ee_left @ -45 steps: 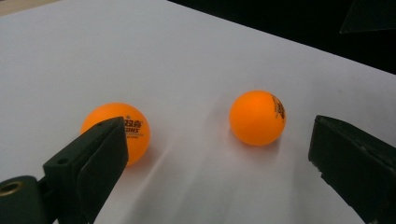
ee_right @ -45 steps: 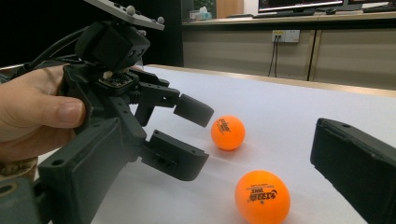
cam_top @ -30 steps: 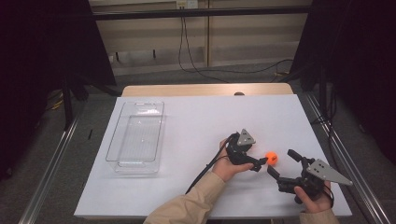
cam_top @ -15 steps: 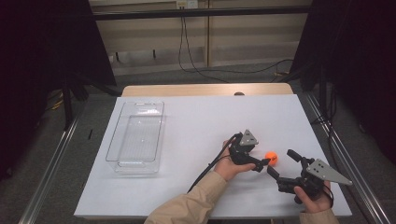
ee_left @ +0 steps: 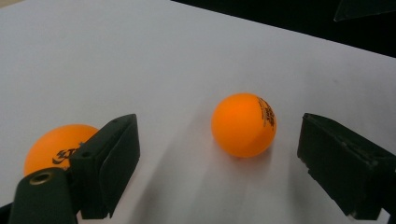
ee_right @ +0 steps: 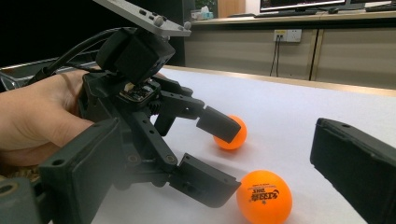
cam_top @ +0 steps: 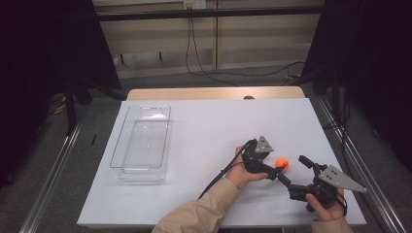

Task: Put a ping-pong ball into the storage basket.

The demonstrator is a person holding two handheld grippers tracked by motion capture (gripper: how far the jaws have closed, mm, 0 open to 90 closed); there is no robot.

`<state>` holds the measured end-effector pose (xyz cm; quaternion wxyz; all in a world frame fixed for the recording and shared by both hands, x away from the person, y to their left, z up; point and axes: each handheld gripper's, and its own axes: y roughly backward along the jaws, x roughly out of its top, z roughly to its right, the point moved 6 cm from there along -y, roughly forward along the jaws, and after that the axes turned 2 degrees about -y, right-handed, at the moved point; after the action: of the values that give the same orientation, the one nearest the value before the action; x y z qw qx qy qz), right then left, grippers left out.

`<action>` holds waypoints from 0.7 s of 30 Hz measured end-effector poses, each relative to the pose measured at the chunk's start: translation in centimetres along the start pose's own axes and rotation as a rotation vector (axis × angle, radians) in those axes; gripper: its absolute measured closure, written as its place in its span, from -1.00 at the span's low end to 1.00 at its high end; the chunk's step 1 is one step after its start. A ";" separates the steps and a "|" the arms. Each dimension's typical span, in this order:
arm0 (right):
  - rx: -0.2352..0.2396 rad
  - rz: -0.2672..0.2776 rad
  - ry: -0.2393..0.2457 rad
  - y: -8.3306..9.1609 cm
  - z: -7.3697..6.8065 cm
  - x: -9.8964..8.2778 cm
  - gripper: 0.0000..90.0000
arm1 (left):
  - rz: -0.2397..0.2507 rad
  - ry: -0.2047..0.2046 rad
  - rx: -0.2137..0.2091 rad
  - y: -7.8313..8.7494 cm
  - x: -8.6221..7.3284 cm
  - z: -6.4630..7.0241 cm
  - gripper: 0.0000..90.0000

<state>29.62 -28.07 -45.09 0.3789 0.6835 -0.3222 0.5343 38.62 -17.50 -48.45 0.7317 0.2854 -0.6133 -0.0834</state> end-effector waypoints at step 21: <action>0.000 -0.001 0.002 0.0 0.0 0.0 -0.94 | -0.003 0.003 -0.015 -0.7 0.1 0.3 -0.71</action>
<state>29.65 -28.06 -45.12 0.3796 0.6831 -0.3214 0.5348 38.50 -18.25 -48.70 0.7345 0.2812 -0.6112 -0.0888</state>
